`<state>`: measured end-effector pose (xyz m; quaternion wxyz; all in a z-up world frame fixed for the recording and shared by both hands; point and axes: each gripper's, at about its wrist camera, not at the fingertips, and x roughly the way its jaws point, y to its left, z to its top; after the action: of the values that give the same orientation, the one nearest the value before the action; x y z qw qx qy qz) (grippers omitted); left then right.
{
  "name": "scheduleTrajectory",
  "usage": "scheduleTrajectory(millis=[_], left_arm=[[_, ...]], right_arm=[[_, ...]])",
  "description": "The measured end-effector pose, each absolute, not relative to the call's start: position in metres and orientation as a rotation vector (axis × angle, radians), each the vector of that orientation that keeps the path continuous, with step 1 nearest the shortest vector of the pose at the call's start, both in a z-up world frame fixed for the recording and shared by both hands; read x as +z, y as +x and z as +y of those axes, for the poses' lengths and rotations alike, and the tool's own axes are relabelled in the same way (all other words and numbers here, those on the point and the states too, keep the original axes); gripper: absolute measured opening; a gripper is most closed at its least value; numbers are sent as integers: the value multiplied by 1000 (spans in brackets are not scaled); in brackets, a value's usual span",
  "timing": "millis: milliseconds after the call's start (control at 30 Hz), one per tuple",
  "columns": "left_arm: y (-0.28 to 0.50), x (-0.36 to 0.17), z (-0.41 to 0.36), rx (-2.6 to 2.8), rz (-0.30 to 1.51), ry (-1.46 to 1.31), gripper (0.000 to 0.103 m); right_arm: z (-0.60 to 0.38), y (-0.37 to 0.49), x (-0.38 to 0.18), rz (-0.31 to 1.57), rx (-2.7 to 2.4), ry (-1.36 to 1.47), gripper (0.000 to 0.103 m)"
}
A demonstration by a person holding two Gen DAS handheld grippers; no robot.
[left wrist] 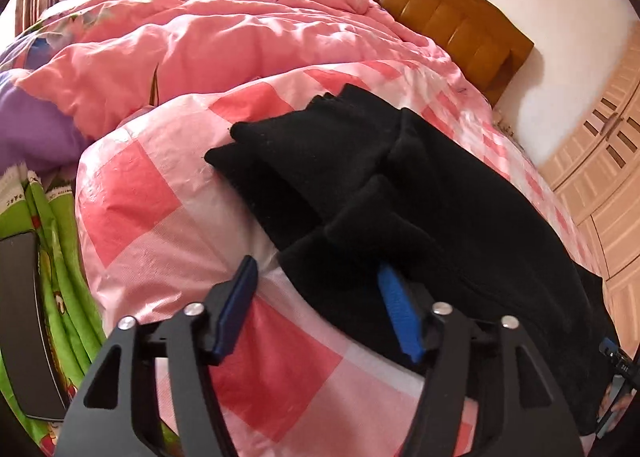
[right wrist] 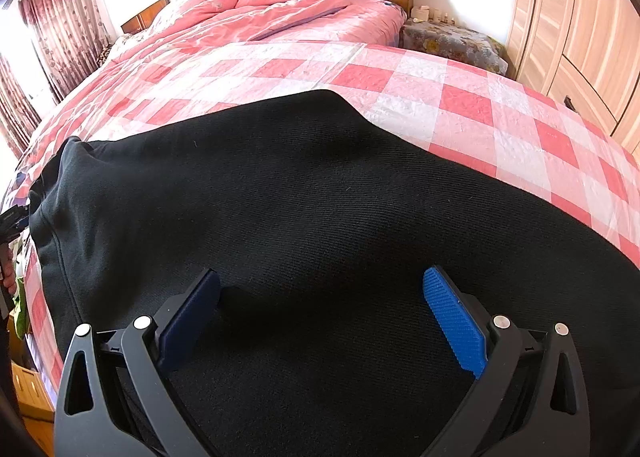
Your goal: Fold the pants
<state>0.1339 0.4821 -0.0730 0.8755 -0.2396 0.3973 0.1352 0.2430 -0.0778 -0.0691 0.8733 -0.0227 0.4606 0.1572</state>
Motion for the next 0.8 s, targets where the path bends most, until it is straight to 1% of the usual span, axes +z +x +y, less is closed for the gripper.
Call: scheduleTrajectory(millis=[67,100,133,167,200,267,367,467,567,600,633,667,700,800], left_arm=[[135,-76,484,287,806,-518,67],[135,-76,483,287,796,-520,50],[136,-79,483,257,787,-536,30],[138,-82,484,239,784,-561,21],[140,-82,482,234,770,-548,18],[137,-76,480,258,743,-493,16],[129,-60,489,290,694,-471,15],[133,-70,489,302,761,-438,15],[128,-77,491,302,770,-448,24],[124,-72,491,334,767,-434,34],[120,-66,490,365,763,-415,46],[114,-59,489,403,756,-391,73],[104,-47,486,468,725,-350,86],[85,-13,468,563,637,-275,87]], right_arm=[[-78,243,-69,962,328,-48,99],[-78,243,-69,962,329,-47,99],[-77,243,-69,962,329,-46,99],[-78,242,-69,961,330,-44,99],[-79,242,-69,960,334,-42,99],[-80,242,-69,961,338,-36,99],[-80,243,-69,962,340,-37,99],[-81,242,-69,962,345,-39,99],[-82,245,-63,978,360,-22,99],[-78,248,-58,974,388,-28,99],[-69,252,-47,946,421,-62,99],[-62,255,-41,925,433,-92,98],[-48,261,-30,878,448,-153,98],[4,285,-16,787,494,-336,98]])
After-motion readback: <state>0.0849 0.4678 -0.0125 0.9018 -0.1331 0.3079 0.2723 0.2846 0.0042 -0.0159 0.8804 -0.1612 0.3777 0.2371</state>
